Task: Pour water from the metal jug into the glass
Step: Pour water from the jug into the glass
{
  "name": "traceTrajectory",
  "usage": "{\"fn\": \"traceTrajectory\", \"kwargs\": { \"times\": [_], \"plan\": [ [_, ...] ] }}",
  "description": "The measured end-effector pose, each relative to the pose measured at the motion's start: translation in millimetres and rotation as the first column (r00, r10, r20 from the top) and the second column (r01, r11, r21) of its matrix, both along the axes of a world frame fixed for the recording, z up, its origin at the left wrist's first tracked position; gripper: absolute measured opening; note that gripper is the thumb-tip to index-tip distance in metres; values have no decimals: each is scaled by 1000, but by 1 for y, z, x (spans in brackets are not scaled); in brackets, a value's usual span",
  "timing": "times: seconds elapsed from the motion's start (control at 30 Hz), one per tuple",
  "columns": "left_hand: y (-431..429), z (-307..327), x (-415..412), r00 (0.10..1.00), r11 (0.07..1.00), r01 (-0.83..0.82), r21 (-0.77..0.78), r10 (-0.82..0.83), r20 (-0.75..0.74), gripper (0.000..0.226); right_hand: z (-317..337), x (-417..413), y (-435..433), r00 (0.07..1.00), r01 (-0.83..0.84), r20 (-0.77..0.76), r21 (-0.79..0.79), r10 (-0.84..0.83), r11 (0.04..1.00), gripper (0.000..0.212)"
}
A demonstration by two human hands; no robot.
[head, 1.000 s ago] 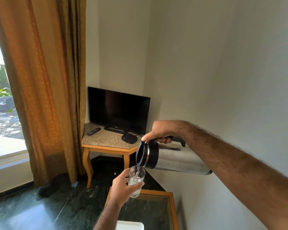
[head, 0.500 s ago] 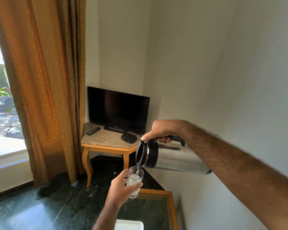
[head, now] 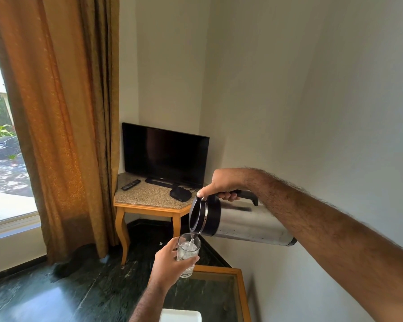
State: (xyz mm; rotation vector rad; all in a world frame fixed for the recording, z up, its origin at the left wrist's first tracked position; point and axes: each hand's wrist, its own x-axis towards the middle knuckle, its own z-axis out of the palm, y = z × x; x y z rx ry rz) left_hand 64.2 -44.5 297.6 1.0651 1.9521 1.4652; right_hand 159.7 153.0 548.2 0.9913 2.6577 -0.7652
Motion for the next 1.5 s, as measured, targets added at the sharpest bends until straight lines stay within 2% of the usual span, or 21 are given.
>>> {"fn": "traceTrajectory", "kwargs": {
  "times": [0.27,0.63,0.8,1.2,1.5],
  "plan": [
    [3,-5,2,1000,1000,8,19,-8,-23,60,-1,-2,1,1000,15,-1,28,-15,999,59],
    [7,-1,7,1000,1000,-2,19,2,-6,75,-8,-2,3,1000,13,15,-10,-13,1000,55],
    [5,1,6,1000,1000,13,17,-12,-11,62,-9,-1,5,1000,14,16,-10,-14,1000,57],
    [9,-5,5,1000,1000,7,23,-7,-14,70,-13,2,7,1000,18,4,-11,-18,1000,61],
    [6,-1,3,1000,999,6,44,-6,0,57,-19,9,10,998,11,-53,-29,-12,1000,64]
  ]
}}
